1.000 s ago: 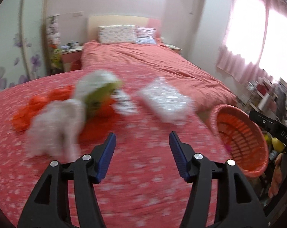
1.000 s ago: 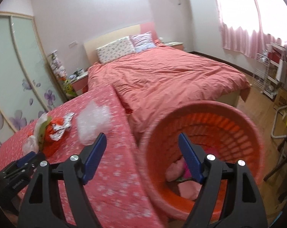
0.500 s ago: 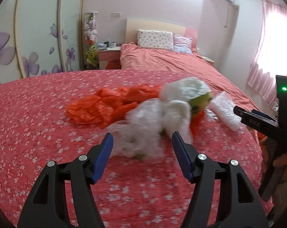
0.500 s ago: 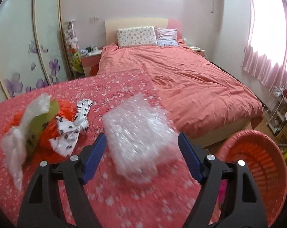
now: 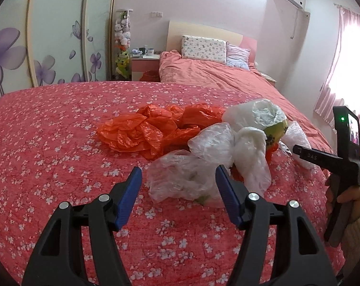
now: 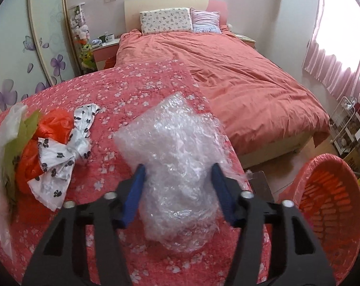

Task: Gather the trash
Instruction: 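Move both open grippers back toward the bags on the bed, then grasp the bubble wrap with the right gripper while the left gripper grasps a clear bag, then carry bubble wrap and clear bag over the orange basket and open both grippers, then move both open grippers back over the bed toward the remaining bags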

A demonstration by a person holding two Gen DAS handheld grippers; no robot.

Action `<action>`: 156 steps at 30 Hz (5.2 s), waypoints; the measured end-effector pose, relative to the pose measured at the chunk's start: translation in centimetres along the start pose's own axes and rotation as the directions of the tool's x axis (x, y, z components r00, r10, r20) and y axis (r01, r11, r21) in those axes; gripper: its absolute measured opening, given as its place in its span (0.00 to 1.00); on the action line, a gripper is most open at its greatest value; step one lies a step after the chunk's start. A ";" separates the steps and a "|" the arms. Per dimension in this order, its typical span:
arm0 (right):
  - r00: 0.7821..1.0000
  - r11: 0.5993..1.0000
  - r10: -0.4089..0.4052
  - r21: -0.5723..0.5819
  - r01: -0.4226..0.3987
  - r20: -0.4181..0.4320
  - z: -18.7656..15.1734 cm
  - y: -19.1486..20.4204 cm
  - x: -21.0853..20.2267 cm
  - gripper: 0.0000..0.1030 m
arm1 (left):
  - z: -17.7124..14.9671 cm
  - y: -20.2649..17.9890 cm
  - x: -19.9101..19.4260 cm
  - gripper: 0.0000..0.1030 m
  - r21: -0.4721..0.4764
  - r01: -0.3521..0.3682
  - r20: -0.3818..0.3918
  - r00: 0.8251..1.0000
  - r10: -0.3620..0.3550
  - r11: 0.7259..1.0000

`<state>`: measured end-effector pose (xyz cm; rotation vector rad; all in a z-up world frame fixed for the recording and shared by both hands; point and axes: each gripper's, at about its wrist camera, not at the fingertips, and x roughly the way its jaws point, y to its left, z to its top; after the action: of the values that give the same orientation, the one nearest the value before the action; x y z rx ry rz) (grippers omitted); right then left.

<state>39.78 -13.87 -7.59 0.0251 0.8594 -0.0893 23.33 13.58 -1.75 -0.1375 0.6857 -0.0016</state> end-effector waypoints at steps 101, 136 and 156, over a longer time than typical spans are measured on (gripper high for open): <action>0.977 0.919 -0.072 0.394 -0.014 0.202 -12.6 -25.1 -19.0 0.24 | -3.3 -29.8 -4.3 0.06 0.268 0.495 -0.091 0.867 -0.489 0.827; 0.976 0.905 -0.079 0.426 -0.017 0.205 -12.0 -27.8 -15.1 0.72 | -4.6 -29.8 0.8 0.61 0.251 0.445 -0.203 0.892 -0.403 0.859; 0.977 0.983 0.093 0.136 -0.120 0.193 -8.6 -9.2 -14.3 0.73 | -1.9 -9.1 -2.6 0.75 0.179 0.059 -0.010 0.998 -0.059 0.982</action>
<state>23.18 -21.51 -2.26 0.1989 0.6612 -0.0531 20.53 4.43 -0.44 0.0152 0.6825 -0.1205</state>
